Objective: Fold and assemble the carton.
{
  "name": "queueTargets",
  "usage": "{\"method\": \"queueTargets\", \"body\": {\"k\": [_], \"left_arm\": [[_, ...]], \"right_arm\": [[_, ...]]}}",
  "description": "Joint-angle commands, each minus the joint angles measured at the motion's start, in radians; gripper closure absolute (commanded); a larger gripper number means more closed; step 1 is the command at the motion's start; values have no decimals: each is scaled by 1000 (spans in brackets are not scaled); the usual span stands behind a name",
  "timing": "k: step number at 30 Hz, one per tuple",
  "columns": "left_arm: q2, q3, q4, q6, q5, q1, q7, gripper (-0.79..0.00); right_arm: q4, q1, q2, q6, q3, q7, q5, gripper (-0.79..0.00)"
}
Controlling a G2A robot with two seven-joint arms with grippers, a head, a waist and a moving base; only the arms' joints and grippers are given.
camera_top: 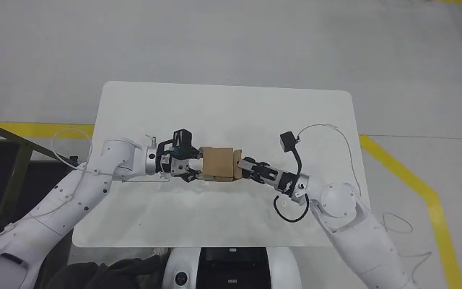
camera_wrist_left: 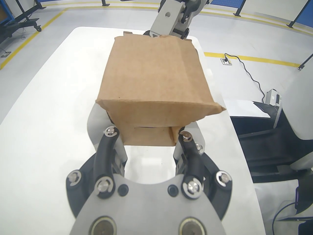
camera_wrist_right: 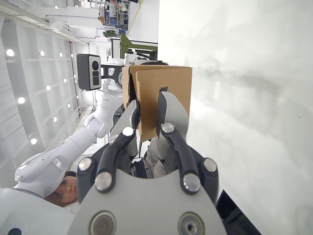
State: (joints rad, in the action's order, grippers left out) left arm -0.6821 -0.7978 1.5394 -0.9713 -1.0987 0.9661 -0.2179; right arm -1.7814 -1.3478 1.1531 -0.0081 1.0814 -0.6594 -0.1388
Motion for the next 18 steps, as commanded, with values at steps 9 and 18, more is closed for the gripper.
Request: {"method": "queueTargets", "body": {"k": [9,18], "left_arm": [[-5,-34,9,-17,-14,26,5,-369],[-16,-50,20,-12,-25,34,35,-369]], "right_arm": [[-5,1,2,7,-2,12,-3,-132],[-6,20,7,20,-21,25,5,-126]]}}
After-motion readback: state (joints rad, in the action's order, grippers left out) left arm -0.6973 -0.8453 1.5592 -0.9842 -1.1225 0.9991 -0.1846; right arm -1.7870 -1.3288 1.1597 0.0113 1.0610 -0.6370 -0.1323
